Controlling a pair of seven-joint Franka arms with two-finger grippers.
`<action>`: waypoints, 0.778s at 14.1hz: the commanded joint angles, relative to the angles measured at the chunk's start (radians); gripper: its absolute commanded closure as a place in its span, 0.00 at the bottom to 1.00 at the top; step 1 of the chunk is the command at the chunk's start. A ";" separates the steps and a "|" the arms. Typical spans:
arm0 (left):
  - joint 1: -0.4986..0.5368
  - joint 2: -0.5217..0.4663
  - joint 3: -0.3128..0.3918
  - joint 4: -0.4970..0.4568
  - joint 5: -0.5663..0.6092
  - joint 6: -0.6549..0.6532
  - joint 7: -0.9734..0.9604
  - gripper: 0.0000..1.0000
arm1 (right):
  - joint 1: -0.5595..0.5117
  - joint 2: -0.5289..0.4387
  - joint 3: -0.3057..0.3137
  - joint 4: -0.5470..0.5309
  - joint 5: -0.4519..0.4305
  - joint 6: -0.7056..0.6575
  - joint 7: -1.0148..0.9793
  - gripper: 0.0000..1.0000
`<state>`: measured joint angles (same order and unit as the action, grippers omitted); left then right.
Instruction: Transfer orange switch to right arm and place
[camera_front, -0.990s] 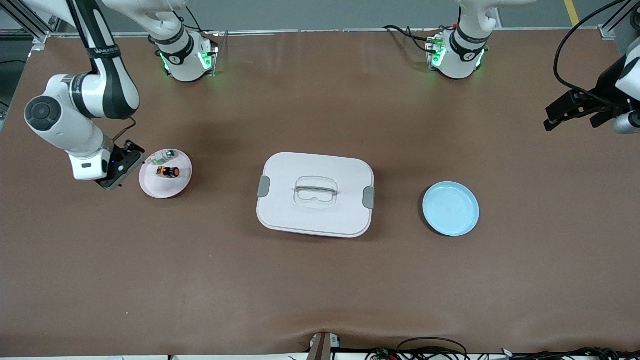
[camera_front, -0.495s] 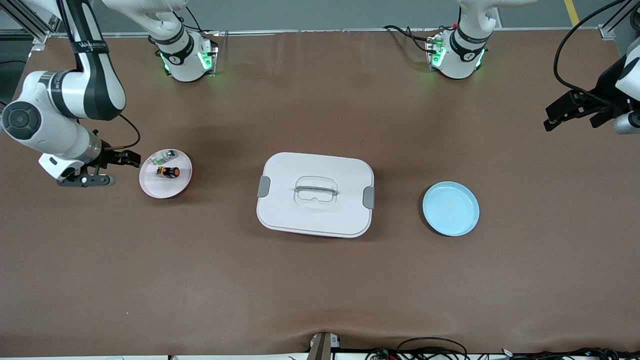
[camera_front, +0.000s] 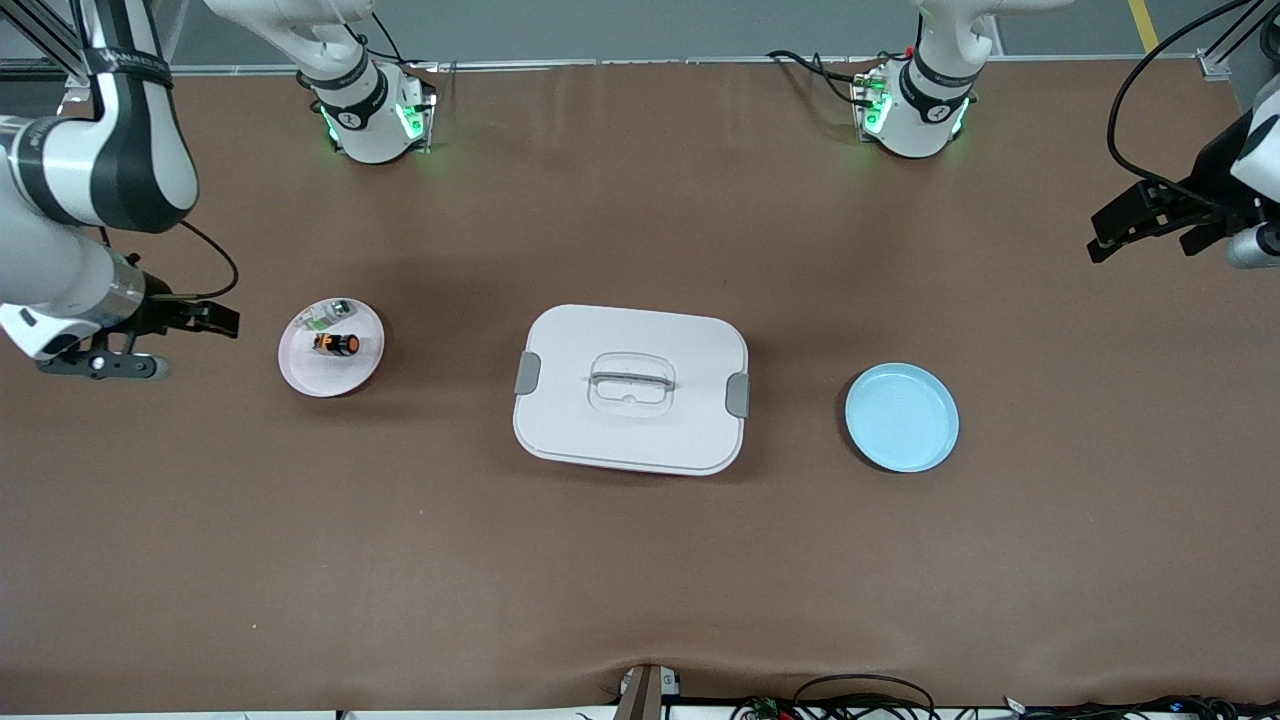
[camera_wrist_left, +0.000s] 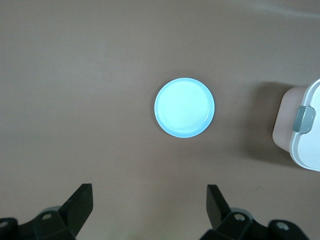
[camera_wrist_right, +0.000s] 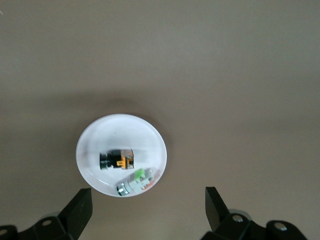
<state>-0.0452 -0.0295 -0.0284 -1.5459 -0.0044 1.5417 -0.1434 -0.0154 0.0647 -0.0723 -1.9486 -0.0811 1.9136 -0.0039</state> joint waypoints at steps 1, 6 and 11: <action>0.008 -0.003 -0.008 0.000 -0.003 0.006 -0.001 0.00 | -0.023 0.023 0.012 0.127 0.079 -0.071 0.012 0.00; 0.008 -0.003 -0.008 0.000 -0.003 0.006 -0.001 0.00 | -0.023 -0.031 0.012 0.294 0.083 -0.201 0.022 0.00; 0.008 -0.004 -0.008 0.000 -0.003 0.006 -0.001 0.00 | -0.023 -0.055 0.011 0.390 0.095 -0.300 0.028 0.00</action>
<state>-0.0451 -0.0292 -0.0284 -1.5464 -0.0044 1.5425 -0.1434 -0.0189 0.0199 -0.0744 -1.5660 -0.0035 1.6293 0.0090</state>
